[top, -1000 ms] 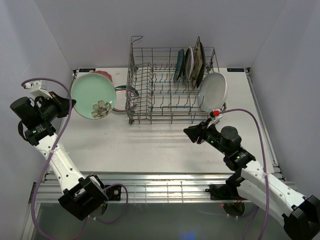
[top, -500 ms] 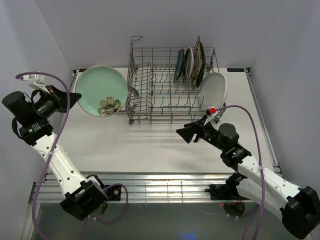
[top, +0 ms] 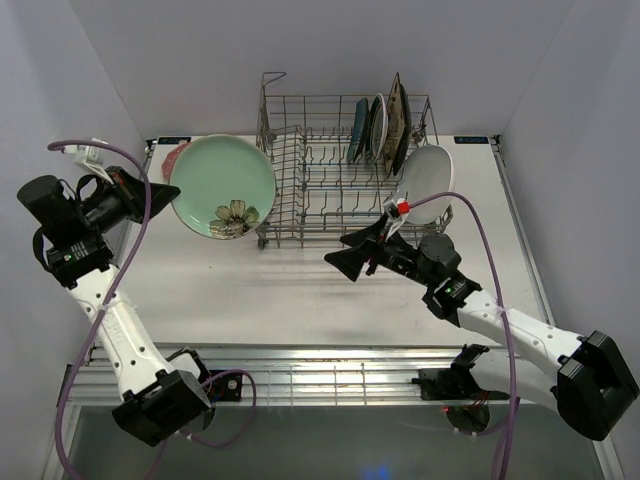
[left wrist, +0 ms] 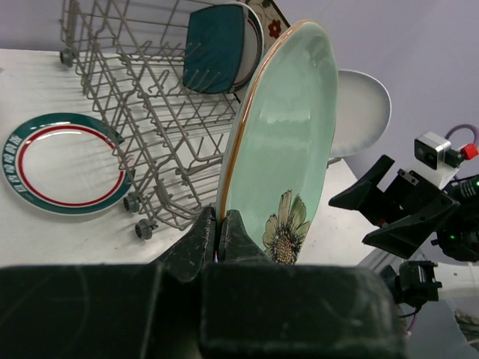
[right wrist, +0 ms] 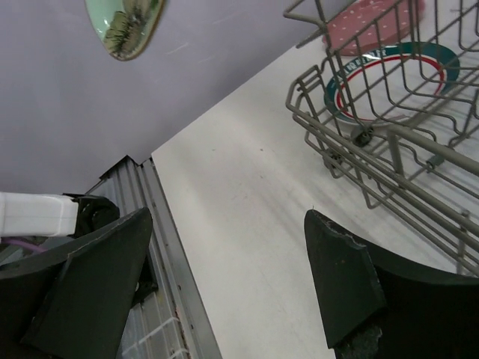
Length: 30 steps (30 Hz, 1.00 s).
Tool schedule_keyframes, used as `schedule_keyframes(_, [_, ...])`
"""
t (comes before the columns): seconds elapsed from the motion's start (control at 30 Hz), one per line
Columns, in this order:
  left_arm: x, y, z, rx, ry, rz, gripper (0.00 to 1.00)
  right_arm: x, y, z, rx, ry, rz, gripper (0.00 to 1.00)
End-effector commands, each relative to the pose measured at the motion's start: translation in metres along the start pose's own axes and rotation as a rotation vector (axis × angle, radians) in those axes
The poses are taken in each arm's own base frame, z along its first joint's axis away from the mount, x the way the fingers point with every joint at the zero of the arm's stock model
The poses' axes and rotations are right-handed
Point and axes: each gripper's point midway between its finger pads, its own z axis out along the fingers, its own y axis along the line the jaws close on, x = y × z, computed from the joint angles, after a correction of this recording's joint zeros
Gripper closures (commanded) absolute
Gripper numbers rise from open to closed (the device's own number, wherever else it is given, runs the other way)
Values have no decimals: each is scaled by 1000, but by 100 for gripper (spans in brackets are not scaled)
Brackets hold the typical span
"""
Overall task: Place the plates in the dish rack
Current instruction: Insert the plate into the dish rack.
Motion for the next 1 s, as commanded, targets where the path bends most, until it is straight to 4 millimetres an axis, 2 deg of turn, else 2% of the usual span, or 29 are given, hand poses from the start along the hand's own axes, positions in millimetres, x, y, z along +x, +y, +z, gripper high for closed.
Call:
schedule_keyframes(0.0, [-1,-22,11,57,7,44,100,-38,35,20,-111,-112,-75,12])
schedule_keyframes(0.07, [3,-30,18,82,18,47,100,-48,42,29,-127,-133,-86,10])
schedule_keyframes(0.1, [4,-28,20,77,19,44,100,-45,39,36,-120,-124,-74,10])
schedule_keyframes(0.17, [5,-27,23,84,25,34,100,-58,44,44,-141,-155,-66,9])
schedule_keyframes(0.2, [6,-27,24,92,30,31,100,-55,41,50,-143,-150,-56,9])
schedule_keyframes(0.37, [14,-24,27,106,41,22,100,-76,50,62,-202,-246,-39,11])
schedule_keyframes(0.5, [16,-23,27,108,43,21,100,-86,46,79,-194,-269,-14,12])
schedule_keyframes(0.6, [18,-23,27,115,48,18,100,-85,47,90,-219,-262,-5,14])
schedule_keyframes(0.67, [19,-22,28,115,51,13,100,-92,49,95,-232,-274,4,14])
schedule_keyframes(0.83, [21,-22,28,118,53,11,100,-91,41,114,-220,-262,28,15])
schedule_keyframes(0.97, [22,-23,27,118,53,16,100,-95,45,124,-250,-262,42,22])
